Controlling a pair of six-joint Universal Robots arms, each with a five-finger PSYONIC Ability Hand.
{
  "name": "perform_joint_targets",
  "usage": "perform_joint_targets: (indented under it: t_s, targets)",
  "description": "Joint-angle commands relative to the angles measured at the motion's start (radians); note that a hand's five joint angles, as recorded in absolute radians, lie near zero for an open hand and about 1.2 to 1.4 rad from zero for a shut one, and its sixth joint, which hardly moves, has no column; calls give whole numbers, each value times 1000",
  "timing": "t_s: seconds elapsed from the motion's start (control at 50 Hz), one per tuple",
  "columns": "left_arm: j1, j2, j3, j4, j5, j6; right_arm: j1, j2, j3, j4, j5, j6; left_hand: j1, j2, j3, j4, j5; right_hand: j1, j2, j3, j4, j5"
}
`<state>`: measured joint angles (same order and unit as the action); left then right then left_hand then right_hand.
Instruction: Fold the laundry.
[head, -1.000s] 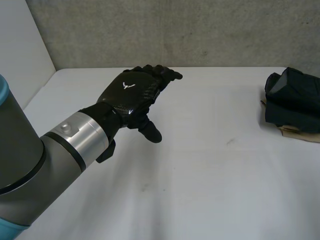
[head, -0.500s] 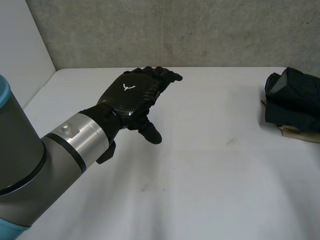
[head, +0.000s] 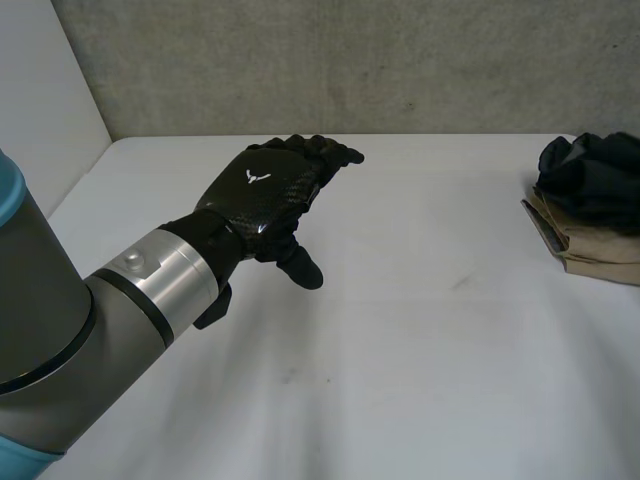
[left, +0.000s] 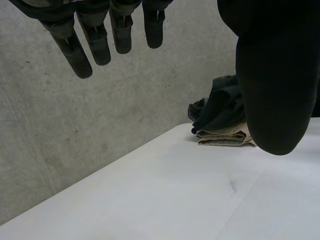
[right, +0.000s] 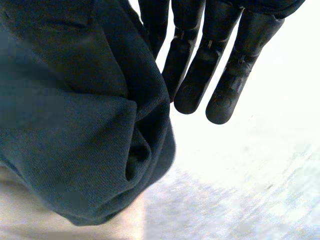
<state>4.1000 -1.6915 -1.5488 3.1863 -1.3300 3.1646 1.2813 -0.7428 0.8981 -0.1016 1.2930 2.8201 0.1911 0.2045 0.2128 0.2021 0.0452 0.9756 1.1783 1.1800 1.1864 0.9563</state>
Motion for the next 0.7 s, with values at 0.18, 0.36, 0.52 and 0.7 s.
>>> perform_joint_targets:
  t_s: [0.18,0.36,0.52,0.7]
  targets:
    - [0,1,-5,0,0,0,0,63,-30,10,-60,-343,-10,-23,-32,-21,-39,416,213,211,205,261]
    - [-1,7,-5,0,0,0,-10,-13,7,5,-61,-436,-10,-23,-32,-21,-39,-801,-1004,-1005,-1012,-956]
    - [2,18,4,0,-2,0,-20,-225,28,-4,-19,-259,-10,-23,-32,-21,-39,-801,-1004,-1005,-1012,-956]
    - [28,67,18,7,-58,0,32,-391,22,11,192,-105,-10,-23,-32,-21,-39,-801,-1004,-1005,-1012,-956]
